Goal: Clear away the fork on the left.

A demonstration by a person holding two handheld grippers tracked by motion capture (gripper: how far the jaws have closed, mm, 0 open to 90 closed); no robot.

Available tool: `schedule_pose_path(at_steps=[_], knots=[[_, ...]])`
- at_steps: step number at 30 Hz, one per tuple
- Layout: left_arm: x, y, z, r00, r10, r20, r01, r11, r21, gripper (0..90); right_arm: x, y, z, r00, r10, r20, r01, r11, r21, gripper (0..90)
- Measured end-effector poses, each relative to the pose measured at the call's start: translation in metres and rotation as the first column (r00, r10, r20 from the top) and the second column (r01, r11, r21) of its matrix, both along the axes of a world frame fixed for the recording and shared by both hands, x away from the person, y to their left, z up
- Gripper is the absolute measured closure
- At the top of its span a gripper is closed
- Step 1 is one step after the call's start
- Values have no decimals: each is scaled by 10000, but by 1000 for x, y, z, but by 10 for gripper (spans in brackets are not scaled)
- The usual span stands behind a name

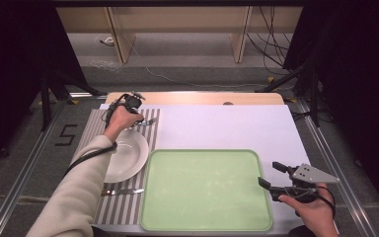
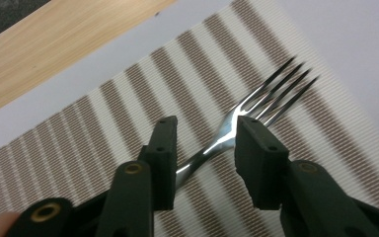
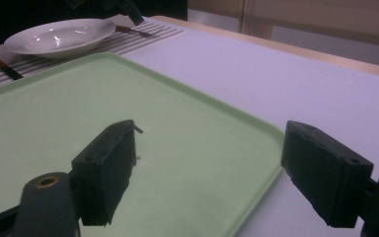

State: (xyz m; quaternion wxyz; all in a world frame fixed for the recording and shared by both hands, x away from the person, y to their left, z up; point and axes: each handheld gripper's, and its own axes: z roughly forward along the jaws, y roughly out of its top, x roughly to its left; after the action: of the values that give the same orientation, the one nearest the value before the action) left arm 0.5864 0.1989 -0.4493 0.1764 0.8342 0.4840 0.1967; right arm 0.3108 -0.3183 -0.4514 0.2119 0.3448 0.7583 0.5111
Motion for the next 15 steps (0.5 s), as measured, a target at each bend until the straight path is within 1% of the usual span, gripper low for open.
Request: schedule_pose_path(at_steps=[1, 2, 4, 7, 11, 15], knots=[[1, 5, -1, 9999, -26, -104, 27, 10000, 87, 589, 0, 0, 0, 10000, 0, 0, 0, 10000, 0, 223], [1, 10, -3, 9997, -130, -203, 134, 9997, 217, 551, 0, 0, 0, 10000, 3, -8, -3, 10000, -16, 223], [1, 18, -6, 9992, -233, -332, 248, 9987, 442, 547, 0, 0, 0, 10000, 3, -14, -3, 10000, -17, 223], [0, 27, -10, 9982, -310, -511, 339, 9978, 568, 536, 1, 0, -1, 10000, 7, -26, -7, 10000, 6, 222], [0, 33, -13, 9971, -376, -669, 423, 9967, 696, 532, 1, 0, -1, 10000, 2, -36, -2, 10000, 8, 223], [1, 33, -15, 9968, -440, -672, 490, 9960, 745, 530, 1, 0, -1, 10000, 8, -36, -8, 10000, 22, 223]])
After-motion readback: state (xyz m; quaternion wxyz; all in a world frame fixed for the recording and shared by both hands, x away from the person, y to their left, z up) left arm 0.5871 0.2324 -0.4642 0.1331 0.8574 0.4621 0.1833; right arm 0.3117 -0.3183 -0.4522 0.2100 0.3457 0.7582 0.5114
